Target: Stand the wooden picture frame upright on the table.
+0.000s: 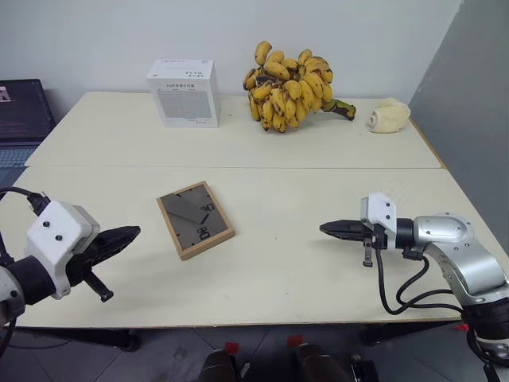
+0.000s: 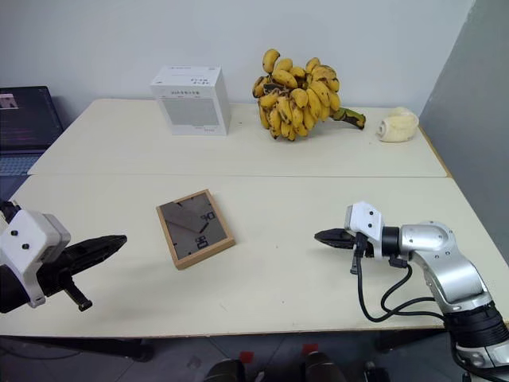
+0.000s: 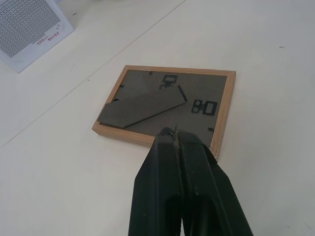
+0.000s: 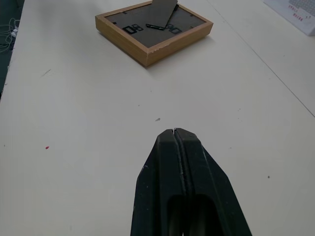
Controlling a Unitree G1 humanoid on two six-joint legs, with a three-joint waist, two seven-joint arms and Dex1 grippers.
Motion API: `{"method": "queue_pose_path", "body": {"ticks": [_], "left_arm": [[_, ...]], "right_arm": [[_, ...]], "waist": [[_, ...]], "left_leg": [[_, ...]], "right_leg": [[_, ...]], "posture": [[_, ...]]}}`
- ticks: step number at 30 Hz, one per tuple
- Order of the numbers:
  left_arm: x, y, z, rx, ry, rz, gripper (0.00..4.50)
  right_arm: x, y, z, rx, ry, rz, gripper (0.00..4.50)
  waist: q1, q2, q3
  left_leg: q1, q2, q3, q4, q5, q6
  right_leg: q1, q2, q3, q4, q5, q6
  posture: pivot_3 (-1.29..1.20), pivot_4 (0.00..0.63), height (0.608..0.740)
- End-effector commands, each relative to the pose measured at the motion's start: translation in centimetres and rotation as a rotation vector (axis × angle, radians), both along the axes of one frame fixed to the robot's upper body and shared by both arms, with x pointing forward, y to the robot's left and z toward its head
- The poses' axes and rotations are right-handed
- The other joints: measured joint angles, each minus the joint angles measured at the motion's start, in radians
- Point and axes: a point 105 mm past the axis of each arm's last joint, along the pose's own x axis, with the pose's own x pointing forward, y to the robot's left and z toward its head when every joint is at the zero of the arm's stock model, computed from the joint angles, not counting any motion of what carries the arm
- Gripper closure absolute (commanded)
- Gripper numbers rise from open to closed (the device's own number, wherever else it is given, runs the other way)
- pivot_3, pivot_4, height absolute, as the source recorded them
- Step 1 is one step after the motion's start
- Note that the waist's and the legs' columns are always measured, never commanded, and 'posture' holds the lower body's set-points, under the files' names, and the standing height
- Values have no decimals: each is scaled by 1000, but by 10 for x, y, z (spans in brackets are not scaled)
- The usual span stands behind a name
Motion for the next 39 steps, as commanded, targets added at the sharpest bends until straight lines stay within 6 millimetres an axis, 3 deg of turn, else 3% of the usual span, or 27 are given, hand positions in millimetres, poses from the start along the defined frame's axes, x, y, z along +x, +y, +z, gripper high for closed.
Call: {"method": "queue_pose_path", "body": {"ticks": [1,14,21,26,30,35,39], "left_arm": [[2,-1,10,31,-55,21,4470],[15,4,20,-14,-121,91,4470],[17,25,15,-38,-127,219,4470],[24,62,3,-62,-136,419,4470],[32,90,-21,-30,-76,557,4470],[65,92,-48,-66,-25,560,4470],[99,80,-64,-101,-10,524,4470]], "right_arm": [[0,4,10,16,-38,21,4500],[2,3,9,28,-48,-12,4500],[6,5,9,37,-57,-34,4500],[8,6,9,48,-59,-51,4500],[8,5,10,60,-59,-72,4500],[9,7,13,87,-63,-101,4500],[9,7,16,117,-69,-139,4500]], "waist": [[0,0,0],[-3,0,0],[-6,0,0],[-6,0,0],[-6,0,0],[-3,0,0],[3,0,0]], "left_leg": [[0,0,0,0,0,0],[0,0,-3,0,0,0],[0,0,-3,0,0,0],[0,0,-4,0,0,0],[0,0,-5,0,0,0],[-1,0,-6,0,0,0],[-1,-1,-7,0,0,0]], "right_leg": [[0,0,0,0,0,0],[1,0,-3,0,2,3],[1,0,-3,1,2,3],[1,0,-4,1,2,3],[2,0,-4,1,2,3],[2,0,-7,1,3,2],[2,0,-8,2,5,-1]], "posture": [[0,150,740],[0,150,740],[0,150,740],[0,150,740],[0,150,740],[0,150,740],[0,150,740]]}}
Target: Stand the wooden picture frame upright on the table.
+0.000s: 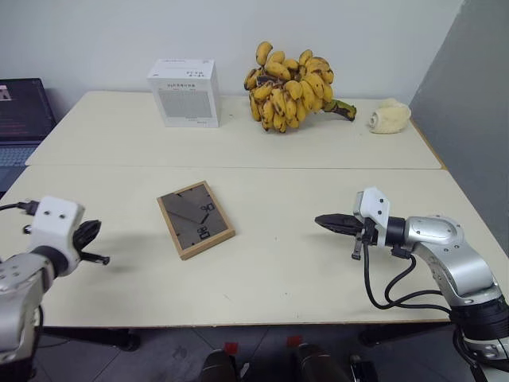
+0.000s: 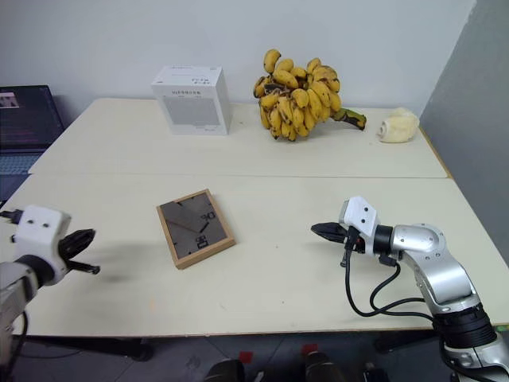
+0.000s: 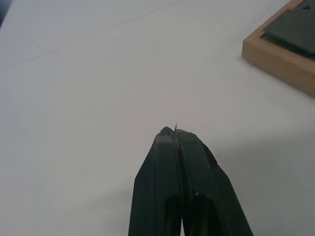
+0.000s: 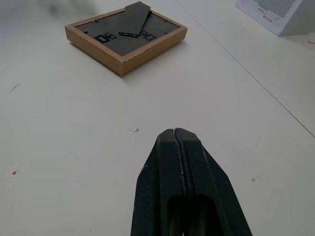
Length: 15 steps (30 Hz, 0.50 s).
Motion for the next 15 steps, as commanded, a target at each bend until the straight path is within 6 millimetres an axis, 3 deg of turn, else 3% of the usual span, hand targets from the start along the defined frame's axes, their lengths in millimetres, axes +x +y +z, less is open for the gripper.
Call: {"method": "queue_pose_path", "body": {"ticks": [1,5,9,15], "left_arm": [[26,-12,-7,15,-16,-37,4470],[50,-40,-20,-1,-1,-131,4470],[69,-89,-30,-16,28,-319,4470],[72,-154,-25,-49,61,-633,4470]], "right_arm": [[-3,0,18,44,-59,-26,4500],[-3,-1,18,55,-64,-63,4500],[-5,-2,18,64,-69,-86,4500],[-1,-2,17,66,-85,-121,4500]], "waist": [[2,0,0],[7,0,0],[15,0,0],[24,0,0]], "left_leg": [[0,0,0,0,0,0],[-1,0,-1,0,0,0],[-2,0,-2,0,0,0],[-2,-1,-4,3,0,0]], "right_leg": [[0,0,0,0,0,0],[0,0,-1,1,0,0],[-1,0,-2,3,0,0],[0,0,-3,6,0,0]], "posture": [[0,150,740],[0,150,740],[0,150,740],[0,150,740]]}}
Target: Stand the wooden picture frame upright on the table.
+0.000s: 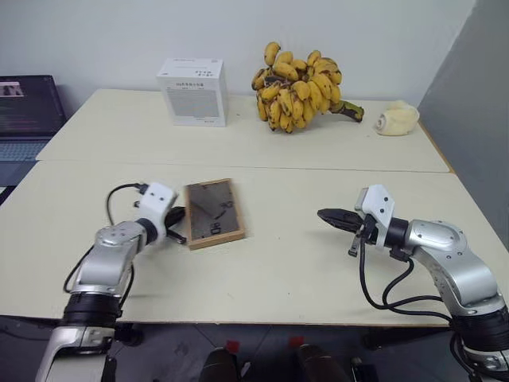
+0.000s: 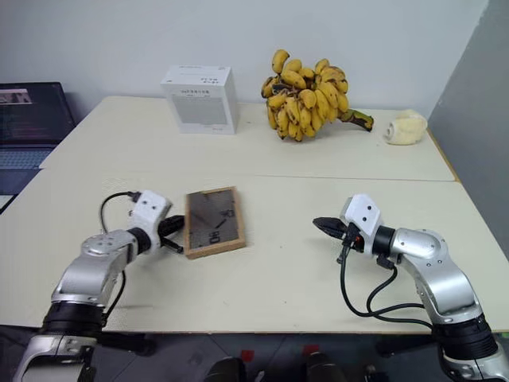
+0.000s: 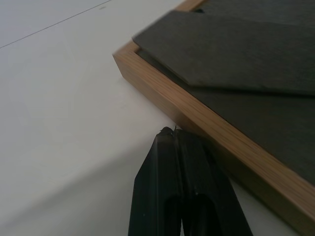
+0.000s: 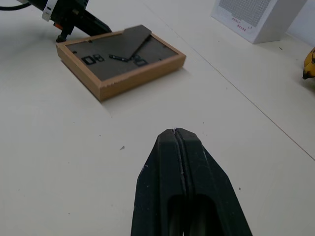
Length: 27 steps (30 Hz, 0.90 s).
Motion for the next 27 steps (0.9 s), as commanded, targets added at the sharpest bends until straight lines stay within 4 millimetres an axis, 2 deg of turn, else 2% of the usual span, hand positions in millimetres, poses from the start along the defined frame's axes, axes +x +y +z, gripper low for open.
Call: {"method": "queue_pose_path", "body": {"ticks": [1,6,13,18,22,27], "left_arm": [[2,-44,15,-8,-26,-221,4470],[4,-70,19,-2,-16,-327,4470],[3,-84,19,-11,-7,-378,4470],[3,-93,19,-17,-1,-414,4470],[5,-100,22,-17,-7,-434,4470],[8,-107,25,-12,-16,-466,4470]], "right_arm": [[2,0,9,13,-56,-26,4500],[20,-1,-8,-50,-99,-124,4500],[58,9,-46,-119,-130,-253,4500],[80,19,-56,-105,-143,-298,4500],[81,32,-52,-80,-162,-270,4500],[65,43,-43,-36,-167,-205,4500]], "waist": [[2,0,0],[4,0,0],[-2,0,0],[-2,0,0],[-1,0,0],[-2,0,0]], "left_leg": [[0,0,0,0,0,0],[-1,0,-1,1,0,0],[-1,0,-2,2,0,0],[-1,-1,-3,2,0,0],[-1,-1,-4,2,0,0],[-1,-1,-6,2,0,0]], "right_leg": [[0,0,0,0,0,0],[0,0,-1,0,0,0],[0,0,-1,3,0,0],[0,0,-2,3,0,0],[0,0,-3,5,0,0],[0,0,-4,6,0,0]], "posture": [[0,150,740],[0,150,740],[0,150,740],[0,150,740],[0,150,740],[0,150,740]]}}
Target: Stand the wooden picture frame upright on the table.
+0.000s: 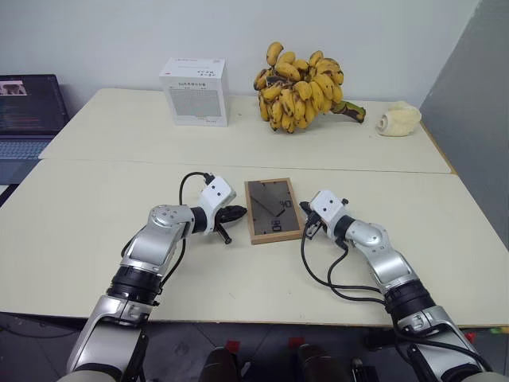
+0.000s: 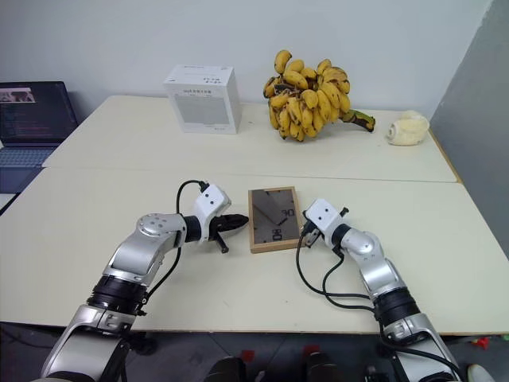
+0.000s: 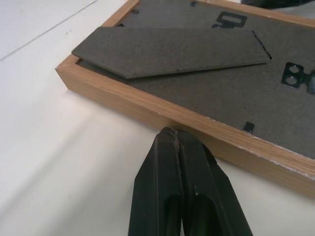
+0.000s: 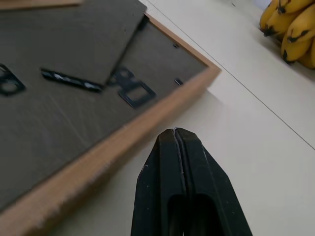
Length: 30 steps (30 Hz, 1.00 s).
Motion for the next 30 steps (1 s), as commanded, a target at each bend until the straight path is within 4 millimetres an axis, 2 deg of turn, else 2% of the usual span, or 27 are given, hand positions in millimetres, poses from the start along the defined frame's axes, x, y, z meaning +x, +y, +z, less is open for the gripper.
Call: {"method": "queue_pose_path", "body": {"ticks": [1,5,10,15,20,23,25,27,30], "left_arm": [[3,-13,14,4,-56,-66,4470],[7,-14,16,10,-65,-74,4470],[7,-15,19,-2,-55,-82,4470],[-5,-1,27,-15,1,-81,4470],[-36,29,35,-90,206,-17,4470],[-73,37,45,-157,361,-73,4470],[-88,40,51,-229,462,-85,4470],[-93,38,55,-305,519,-80,4470],[-81,35,55,-416,571,-20,3925]], "right_arm": [[-18,10,21,41,-53,82,4500],[-35,9,22,46,-38,105,4500],[-36,1,23,36,-41,69,4500],[-21,-18,54,35,-129,4,4500],[-24,-43,68,-41,-125,27,4500],[-31,-56,66,-90,-95,48,4500],[-35,-62,62,-110,-71,60,4500],[-37,-67,56,-129,-45,68,4500],[-36,-67,46,-146,-19,83,4500]], "waist": [[0,0,0],[1,0,0],[0,0,0],[-2,1,0],[-7,1,0],[-10,2,1],[-10,2,1],[-8,3,2],[-4,5,3]], "left_leg": [[0,0,0,0,0,0],[-1,0,-3,0,0,0],[0,0,-3,1,0,0],[-1,0,-3,1,0,0],[-2,0,-4,0,0,0],[-2,0,-5,-1,0,0],[-2,0,-5,-1,0,0],[-2,0,-7,-1,0,0],[-2,0,-8,3,0,0]], "right_leg": [[0,0,0,0,0,0],[0,1,-2,1,-1,-1],[0,1,-2,2,-1,-1],[0,1,-2,2,-1,-1],[-1,1,-3,1,-2,-2],[-1,1,-4,1,-3,-3],[-1,1,-4,2,-4,-3],[-1,1,-6,2,-6,0],[1,1,-7,2,-8,3]], "posture": [[0,150,740],[0,150,740],[0,150,740],[0,150,740],[0,150,740],[0,150,740],[0,150,740],[0,150,740],[0,150,740]]}}
